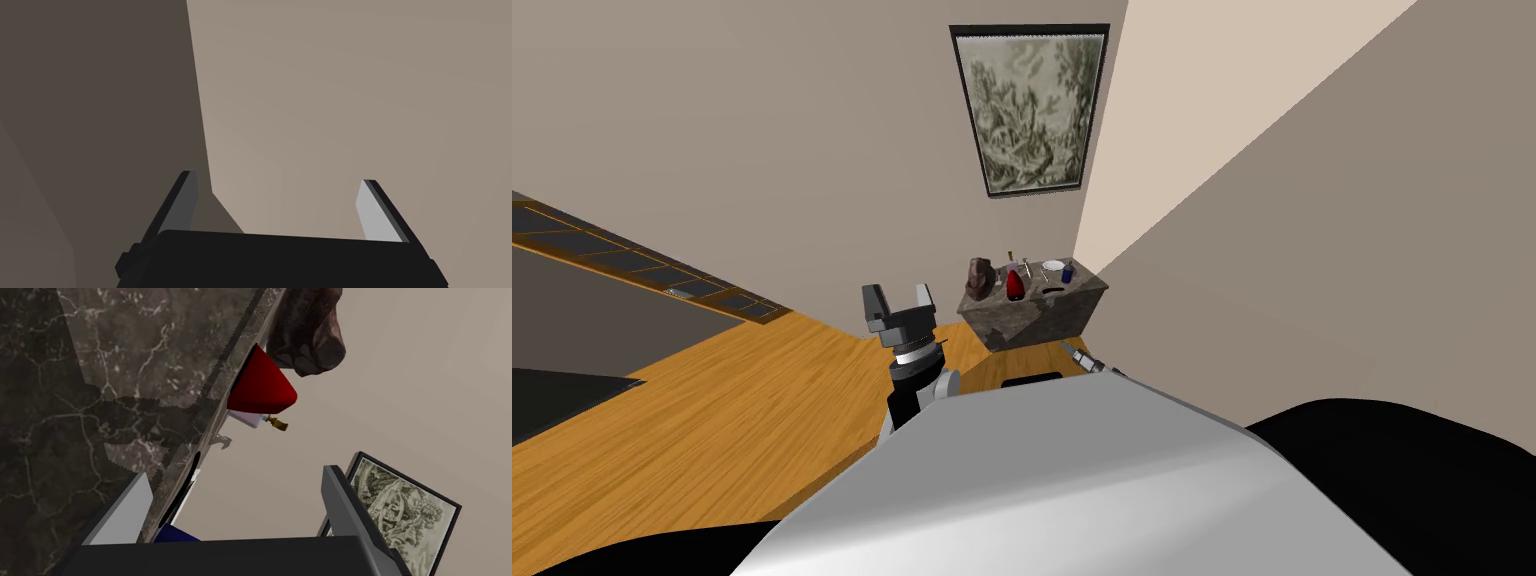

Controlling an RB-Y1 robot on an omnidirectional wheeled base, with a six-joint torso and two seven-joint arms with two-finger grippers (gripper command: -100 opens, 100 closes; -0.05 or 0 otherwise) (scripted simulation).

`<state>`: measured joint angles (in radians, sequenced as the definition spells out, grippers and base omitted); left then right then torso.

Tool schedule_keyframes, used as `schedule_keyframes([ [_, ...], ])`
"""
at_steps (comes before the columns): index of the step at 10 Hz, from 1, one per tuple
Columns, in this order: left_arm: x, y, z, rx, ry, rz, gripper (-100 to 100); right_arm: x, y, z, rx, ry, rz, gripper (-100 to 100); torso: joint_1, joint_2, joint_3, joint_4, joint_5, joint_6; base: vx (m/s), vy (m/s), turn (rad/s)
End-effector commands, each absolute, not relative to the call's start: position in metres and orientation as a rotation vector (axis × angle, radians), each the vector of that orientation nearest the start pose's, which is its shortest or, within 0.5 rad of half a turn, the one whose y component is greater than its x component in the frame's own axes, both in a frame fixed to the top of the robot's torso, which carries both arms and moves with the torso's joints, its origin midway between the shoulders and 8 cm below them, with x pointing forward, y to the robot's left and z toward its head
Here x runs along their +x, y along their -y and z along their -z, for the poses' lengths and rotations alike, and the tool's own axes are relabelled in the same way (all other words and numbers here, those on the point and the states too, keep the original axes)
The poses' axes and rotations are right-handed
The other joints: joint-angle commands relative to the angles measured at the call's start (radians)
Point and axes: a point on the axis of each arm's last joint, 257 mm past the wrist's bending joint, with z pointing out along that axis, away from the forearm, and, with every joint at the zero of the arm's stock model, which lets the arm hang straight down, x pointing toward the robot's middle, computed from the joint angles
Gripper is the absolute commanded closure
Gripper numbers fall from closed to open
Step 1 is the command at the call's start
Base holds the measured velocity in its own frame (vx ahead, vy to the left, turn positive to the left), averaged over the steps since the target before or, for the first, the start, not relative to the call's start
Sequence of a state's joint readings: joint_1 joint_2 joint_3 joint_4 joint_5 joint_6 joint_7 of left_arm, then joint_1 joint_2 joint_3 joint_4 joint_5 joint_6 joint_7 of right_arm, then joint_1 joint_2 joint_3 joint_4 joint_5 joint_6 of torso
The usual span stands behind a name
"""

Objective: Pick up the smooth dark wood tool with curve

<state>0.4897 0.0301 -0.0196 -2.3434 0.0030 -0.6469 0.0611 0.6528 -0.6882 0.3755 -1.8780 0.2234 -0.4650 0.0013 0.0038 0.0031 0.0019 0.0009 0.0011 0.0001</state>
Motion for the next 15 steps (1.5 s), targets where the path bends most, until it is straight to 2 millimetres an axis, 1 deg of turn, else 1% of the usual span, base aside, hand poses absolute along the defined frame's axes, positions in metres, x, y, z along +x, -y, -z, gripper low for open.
schedule_keyframes([
  [1, 0.303, -0.260, -0.079, -0.480, -0.470, 1.435, 0, 0.255, 0.187, 0.329, 0.372, -1.920, -1.144, -100, 0.000, 0.000, 0.000, 0.000, 0.000, 0.000, -0.034, 0.093, 0.146],
  [2, 0.303, -0.260, -0.079, -0.480, -0.470, 1.435, 0, 0.251, 0.197, 0.342, 0.373, -1.955, -1.116, -100, 0.001, -0.001, 0.000, 0.000, 0.000, 0.000, -0.016, 0.076, 0.057],
  [3, 0.303, -0.260, -0.079, -0.480, -0.470, 1.435, 0, 0.251, 0.197, 0.342, 0.373, -1.955, -1.116, -100, 0.001, -0.001, -0.001, 0.000, 0.000, 0.000, -0.007, 0.025, -0.021],
  [4, 0.303, -0.260, -0.079, -0.480, -0.470, 1.435, 0, 0.234, 0.204, 0.361, 0.310, -2.029, -1.085, -100, -0.002, -0.002, -0.001, 0.000, 0.000, 0.000, -0.019, 0.050, 0.200],
  [5, 0.303, -0.260, -0.079, -0.480, -0.470, 1.435, 0, 0.230, 0.212, 0.368, 0.309, -2.053, -1.064, -100, -0.001, -0.002, -0.001, 0.000, 0.000, 0.000, -0.025, 0.060, 0.006],
  [6, 0.303, -0.260, -0.079, -0.480, -0.470, 1.435, 0, 0.214, 0.218, 0.381, 0.239, -2.113, -1.041, -100, -0.001, -0.001, -0.001, 0.000, 0.000, 0.000, -0.033, 0.087, 0.182],
  [7, 0.303, -0.260, -0.079, -0.480, -0.470, 1.435, 0, 0.210, 0.229, 0.389, 0.233, -2.143, -1.015, -100, 0.001, -0.001, -0.001, 0.000, 0.000, -0.001, -0.015, 0.069, 0.081],
  [8, 0.303, -0.260, -0.079, -0.480, -0.470, 1.435, 0, 0.208, 0.232, 0.392, 0.237, -2.150, -1.007, -100, 0.000, -0.001, -0.001, 0.000, 0.000, 0.000, -0.002, 0.030, -0.027],
  [9, 0.303, -0.260, -0.079, -0.480, -0.470, 1.435, 0, 0.190, 0.246, 0.408, 0.161, -2.222, -0.969, -100, -0.002, -0.002, -0.001, 0.000, 0.000, 0.000, -0.005, 0.051, 0.167],
  [10, 0.303, -0.260, -0.079, -0.480, -0.470, 1.435, 0, 0.186, 0.255, 0.413, 0.158, -2.245, -0.946, -100, -0.001, -0.003, -0.001, -0.001, 0.000, -0.001, -0.010, 0.054, 0.099],
  [11, 0.303, -0.260, -0.079, -0.480, -0.470, 1.435, 0, 0.170, 0.266, 0.424, 0.083, -2.301, -0.917, -100, -0.001, -0.002, -0.001, 0.000, 0.000, 0.000, -0.012, 0.073, 0.159],
  [12, 0.303, -0.260, -0.079, -0.480, -0.470, 1.435, 0, 0.164, 0.283, 0.431, 0.074, -2.337, -0.879, -100, 0.000, -0.002, -0.001, 0.000, 0.000, 0.000, -0.003, 0.074, 0.078],
  [13, 0.303, -0.260, -0.079, -0.480, -0.470, 1.435, 0, 0.150, 0.293, 0.439, -0.002, -2.383, -0.855, -100, 0.000, -0.002, -0.001, 0.000, 0.000, 0.000, 0.012, 0.085, 0.171],
  [14, 0.303, -0.260, -0.079, -0.480, -0.470, 1.435, 0, 0.143, 0.314, 0.445, -0.016, -2.424, -0.808, -100, 0.001, -0.004, -0.002, -0.001, 0.000, -0.001, 0.015, 0.066, 0.096],
  [15, 0.303, -0.260, -0.079, -0.480, -0.470, 1.435, 0, 0.128, 0.330, 0.452, -0.095, -2.474, -0.774, -100, 0.000, -0.004, -0.002, -0.001, 0.000, 0.000, 0.019, 0.083, 0.172],
])
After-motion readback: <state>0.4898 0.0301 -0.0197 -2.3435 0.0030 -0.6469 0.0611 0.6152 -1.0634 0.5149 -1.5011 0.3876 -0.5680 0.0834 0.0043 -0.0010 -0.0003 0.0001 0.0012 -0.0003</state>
